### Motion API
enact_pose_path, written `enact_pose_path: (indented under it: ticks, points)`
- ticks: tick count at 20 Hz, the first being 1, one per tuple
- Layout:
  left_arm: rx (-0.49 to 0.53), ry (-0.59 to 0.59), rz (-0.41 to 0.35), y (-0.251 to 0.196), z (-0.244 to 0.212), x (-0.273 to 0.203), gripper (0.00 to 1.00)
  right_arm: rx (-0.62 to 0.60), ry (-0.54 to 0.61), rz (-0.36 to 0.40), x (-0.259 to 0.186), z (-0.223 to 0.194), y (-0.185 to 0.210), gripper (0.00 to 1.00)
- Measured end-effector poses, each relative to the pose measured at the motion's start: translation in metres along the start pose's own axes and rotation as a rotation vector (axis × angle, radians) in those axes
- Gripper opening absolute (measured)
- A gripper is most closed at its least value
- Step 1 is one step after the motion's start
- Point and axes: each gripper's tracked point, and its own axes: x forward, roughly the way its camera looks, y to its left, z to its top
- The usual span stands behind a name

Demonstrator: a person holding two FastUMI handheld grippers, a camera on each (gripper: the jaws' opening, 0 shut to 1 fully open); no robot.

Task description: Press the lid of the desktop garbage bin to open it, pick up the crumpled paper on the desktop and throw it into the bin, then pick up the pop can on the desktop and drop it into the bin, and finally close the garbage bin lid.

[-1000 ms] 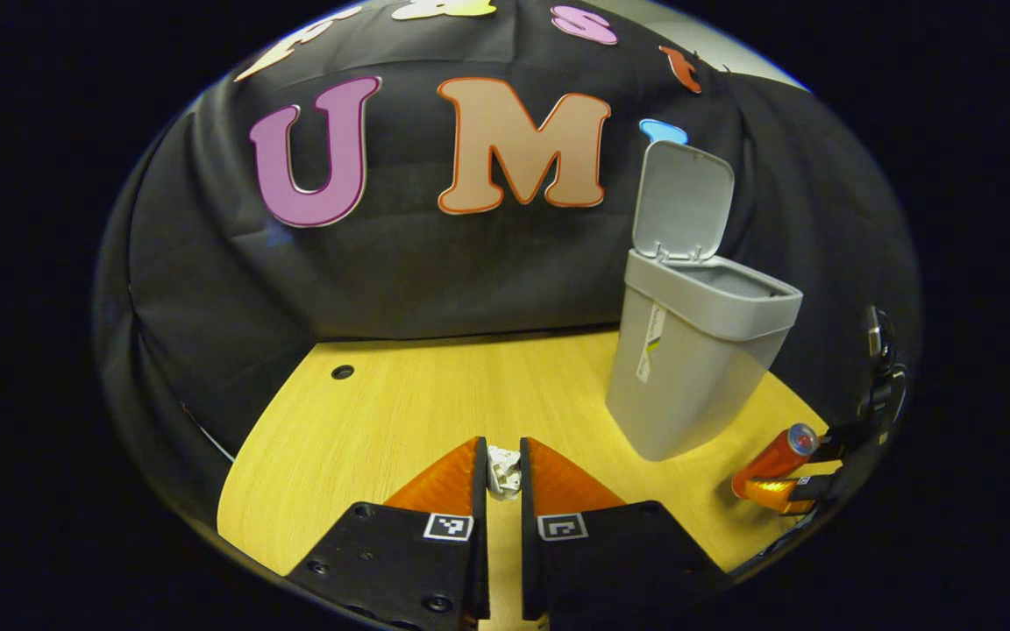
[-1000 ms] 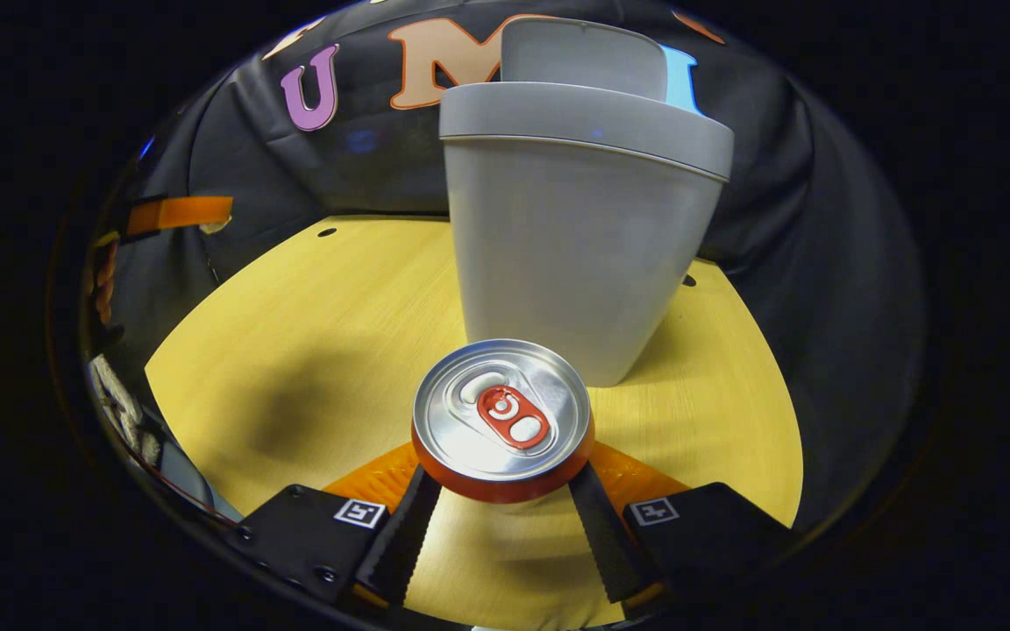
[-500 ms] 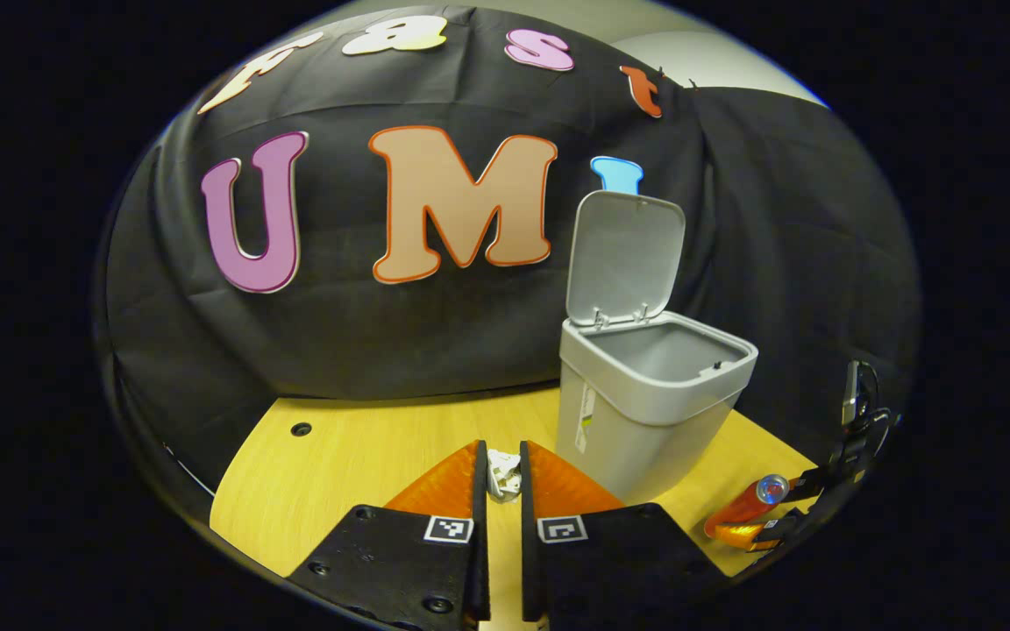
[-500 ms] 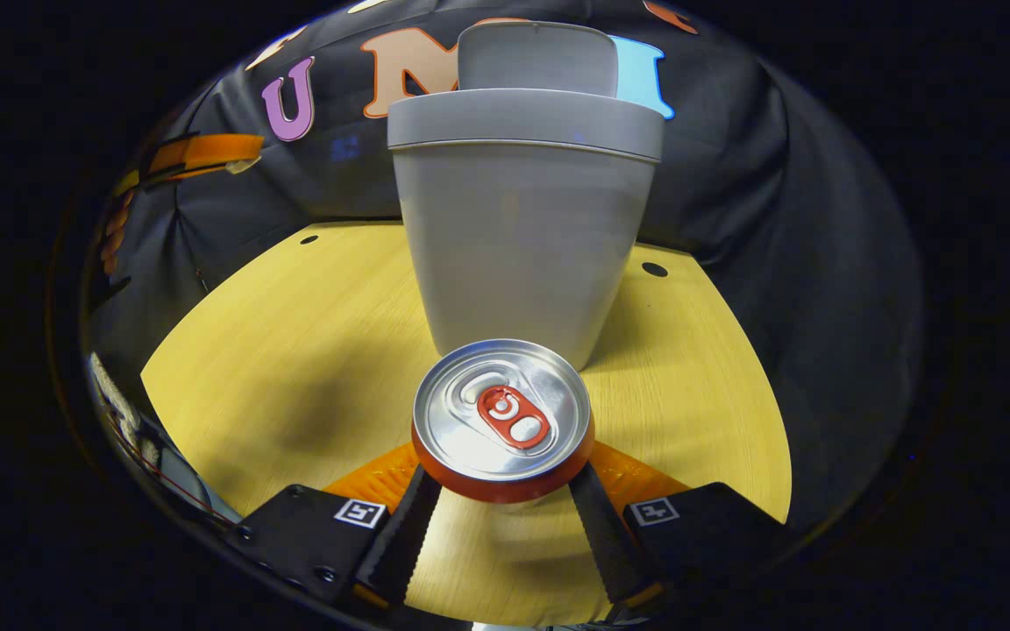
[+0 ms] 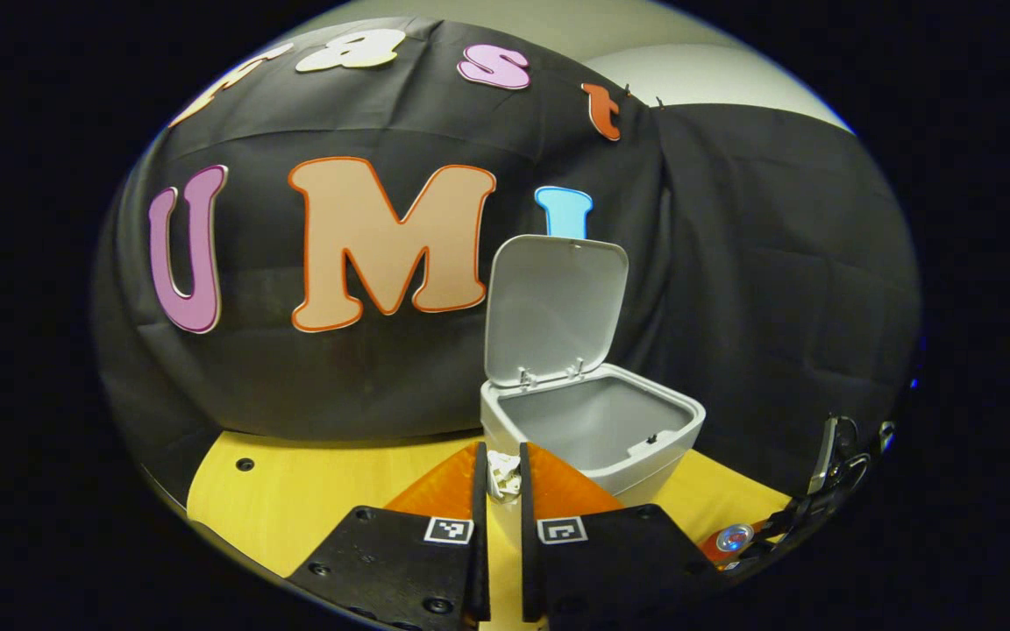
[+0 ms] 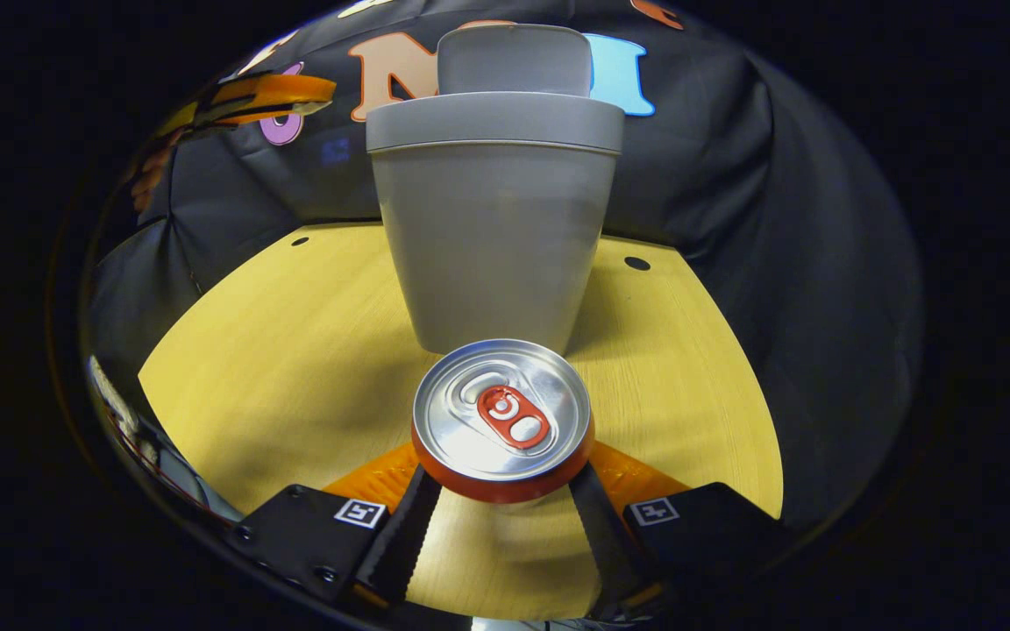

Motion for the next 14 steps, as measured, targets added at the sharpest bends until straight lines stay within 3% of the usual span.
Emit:
enact_pose_path:
  ticks: [7,12,14]
  points:
    - [0.001,0.000,-0.084,-0.035,0.000,0.040,0.14,0.030,-0.038,-0.019,-0.013,0.021,-0.014,0.84]
    - [0.015,0.018,-0.125,-0.049,-0.006,0.056,0.20,0.034,-0.062,-0.025,-0.017,0.038,-0.020,0.84]
    - [0.007,0.030,-0.139,-0.053,-0.010,0.059,0.27,0.031,-0.063,-0.029,-0.018,0.040,-0.021,0.86]
